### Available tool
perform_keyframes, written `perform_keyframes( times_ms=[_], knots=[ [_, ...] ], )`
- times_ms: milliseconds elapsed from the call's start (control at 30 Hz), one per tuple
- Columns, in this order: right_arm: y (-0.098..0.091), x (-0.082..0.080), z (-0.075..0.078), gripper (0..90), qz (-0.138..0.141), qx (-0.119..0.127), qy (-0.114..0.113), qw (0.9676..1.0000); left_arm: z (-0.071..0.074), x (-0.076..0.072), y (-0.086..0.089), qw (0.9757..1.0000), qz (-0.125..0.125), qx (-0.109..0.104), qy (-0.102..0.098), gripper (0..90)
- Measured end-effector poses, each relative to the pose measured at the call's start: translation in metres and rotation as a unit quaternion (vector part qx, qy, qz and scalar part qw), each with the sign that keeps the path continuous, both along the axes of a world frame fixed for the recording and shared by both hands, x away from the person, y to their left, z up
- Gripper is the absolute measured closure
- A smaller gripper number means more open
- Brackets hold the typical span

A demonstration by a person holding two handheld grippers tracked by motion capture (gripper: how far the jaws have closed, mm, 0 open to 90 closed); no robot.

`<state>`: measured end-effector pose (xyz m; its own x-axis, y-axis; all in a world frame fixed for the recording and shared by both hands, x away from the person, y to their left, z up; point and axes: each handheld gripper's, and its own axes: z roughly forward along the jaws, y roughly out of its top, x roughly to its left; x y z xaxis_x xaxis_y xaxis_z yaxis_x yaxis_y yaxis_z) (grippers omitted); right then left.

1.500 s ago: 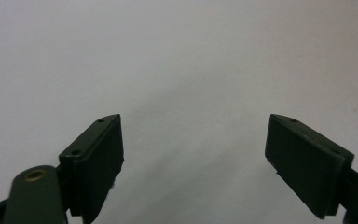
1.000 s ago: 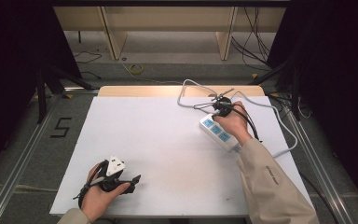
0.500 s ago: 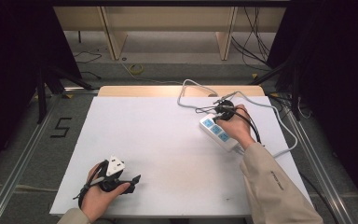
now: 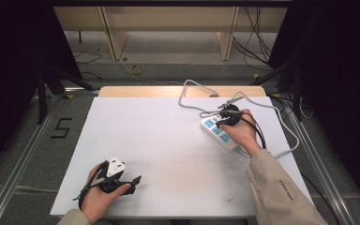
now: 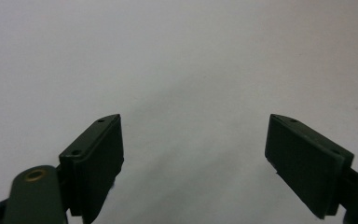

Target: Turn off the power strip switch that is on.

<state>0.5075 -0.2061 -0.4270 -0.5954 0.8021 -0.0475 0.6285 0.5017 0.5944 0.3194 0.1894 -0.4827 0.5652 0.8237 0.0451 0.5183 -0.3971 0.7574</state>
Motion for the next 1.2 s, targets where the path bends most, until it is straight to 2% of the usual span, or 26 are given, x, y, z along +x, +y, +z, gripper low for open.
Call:
perform_keyframes(
  times_ms=[333,767,1200],
  knots=[
    [-0.005,-0.018,0.0,78.6,0.004,0.02,-0.017,0.9996,0.0,0.0,0.0,1.0,0.0,0.002,0.0,18.9],
    [-0.007,-0.037,0.004,71.7,0.02,0.024,-0.03,0.9991,0.0,0.0,0.0,1.0,0.002,-0.001,0.002,18.9],
    [-0.014,-0.07,0.006,63.4,0.029,0.043,-0.041,0.9978,0.0,0.0,0.0,1.0,0.006,0.0,0.001,18.3]
  ],
)
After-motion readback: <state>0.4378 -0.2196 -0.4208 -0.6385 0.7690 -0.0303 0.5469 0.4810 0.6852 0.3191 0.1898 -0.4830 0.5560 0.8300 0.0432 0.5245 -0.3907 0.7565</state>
